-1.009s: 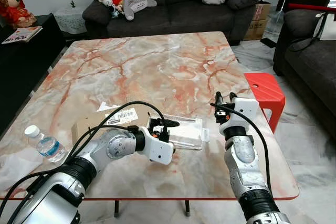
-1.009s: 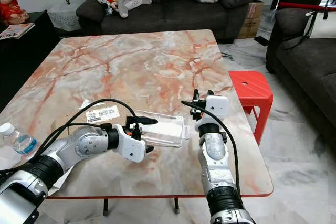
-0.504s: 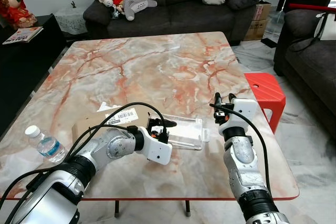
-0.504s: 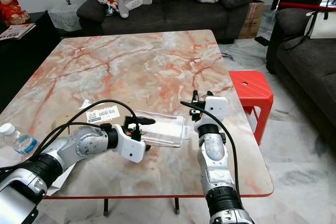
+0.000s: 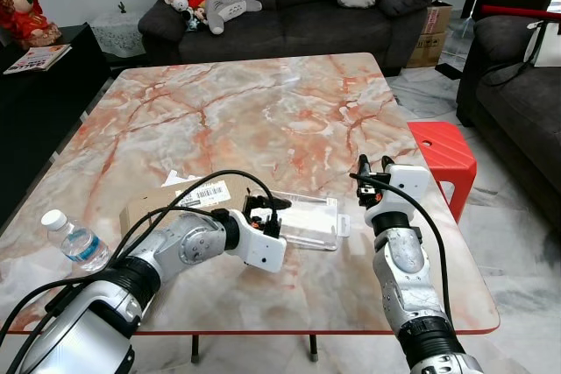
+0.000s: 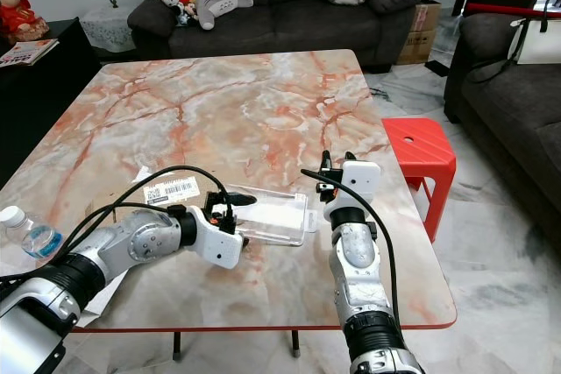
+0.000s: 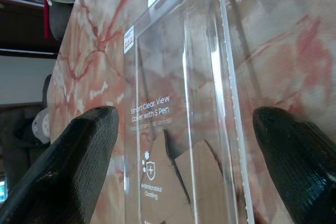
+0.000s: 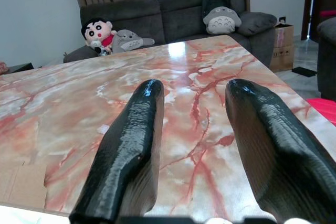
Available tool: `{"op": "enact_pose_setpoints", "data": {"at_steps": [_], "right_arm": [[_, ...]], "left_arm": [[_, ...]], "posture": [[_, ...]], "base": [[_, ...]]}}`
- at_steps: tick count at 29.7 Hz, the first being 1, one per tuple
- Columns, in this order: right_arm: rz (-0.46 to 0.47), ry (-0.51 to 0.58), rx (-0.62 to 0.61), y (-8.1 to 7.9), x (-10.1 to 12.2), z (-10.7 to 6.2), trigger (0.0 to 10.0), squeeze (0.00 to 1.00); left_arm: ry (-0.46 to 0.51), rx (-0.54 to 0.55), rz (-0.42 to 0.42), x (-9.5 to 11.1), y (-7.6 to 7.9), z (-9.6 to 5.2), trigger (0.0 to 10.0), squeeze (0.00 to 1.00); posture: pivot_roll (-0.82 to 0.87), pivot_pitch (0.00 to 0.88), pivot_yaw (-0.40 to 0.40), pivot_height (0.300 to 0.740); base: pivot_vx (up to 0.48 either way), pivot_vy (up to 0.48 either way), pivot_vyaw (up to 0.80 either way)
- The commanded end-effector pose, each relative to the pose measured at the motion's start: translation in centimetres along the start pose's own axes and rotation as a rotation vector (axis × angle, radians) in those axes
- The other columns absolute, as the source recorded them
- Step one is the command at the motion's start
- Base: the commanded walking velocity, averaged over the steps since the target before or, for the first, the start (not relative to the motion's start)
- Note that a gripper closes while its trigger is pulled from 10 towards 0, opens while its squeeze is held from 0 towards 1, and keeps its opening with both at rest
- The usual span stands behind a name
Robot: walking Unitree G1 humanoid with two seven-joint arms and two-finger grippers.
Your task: Picking trash to rubbish bin
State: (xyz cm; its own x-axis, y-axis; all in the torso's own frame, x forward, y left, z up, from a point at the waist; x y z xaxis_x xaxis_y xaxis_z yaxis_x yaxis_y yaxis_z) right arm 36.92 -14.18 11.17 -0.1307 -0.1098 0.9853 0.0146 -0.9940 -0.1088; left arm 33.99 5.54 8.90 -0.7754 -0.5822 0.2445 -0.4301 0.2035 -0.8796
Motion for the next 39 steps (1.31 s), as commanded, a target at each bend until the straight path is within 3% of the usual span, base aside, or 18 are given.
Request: {"op": "enact_pose_setpoints", "data": {"at_steps": [1,15,28,39], "right_arm": [[0.004,0.018,0.011,-0.4,0.6,0.4,10.0,0.0],[0.01,0.018,0.011,-0.5,0.6,0.5,10.0,0.0],[0.01,0.017,0.009,-0.4,0.7,0.6,10.0,0.0],[0.01,0.016,0.01,-0.4,0.6,0.6,10.0,0.0]], "left_arm": [[-0.018,-0.009,0.018,-0.4,-0.3,0.0,10.0,0.0],[-0.083,0.028,0.04,-1.0,-1.3,0.6,10.0,0.0],[-0.063,-0.001,0.052,-0.1,-0.4,1.3,10.0,0.0],[-0.159,0.044,0.079,-1.0,-1.1,2.0,10.0,0.0]], "posture": [[0.08,0.0,0.085,0.74],[0.08,0.005,0.085,0.74],[0.08,0.01,0.085,0.74],[0.08,0.011,0.084,0.74]], "base": [[0.0,0.0,0.0],[0.0,0.0,0.0],[0.0,0.0,0.0],[0.0,0.0,0.0]]}}
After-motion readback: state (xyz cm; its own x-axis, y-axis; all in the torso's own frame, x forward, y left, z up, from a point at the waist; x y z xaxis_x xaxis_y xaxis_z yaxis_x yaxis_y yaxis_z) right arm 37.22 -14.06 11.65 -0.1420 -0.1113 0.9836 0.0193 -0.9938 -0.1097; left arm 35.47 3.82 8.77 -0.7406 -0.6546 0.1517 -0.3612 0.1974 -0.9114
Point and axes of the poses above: a point about 5 cm out from each wrist's last joint towards the gripper, its own z axis pointing out of the wrist towards the gripper, its own x axis along the axis of the wrist's last joint, y = z × x, the point moved 4 cm from there along z, pointing out of the wrist towards the gripper, and after that the axes turned 2 degrees about z, right-handed, at the moved point
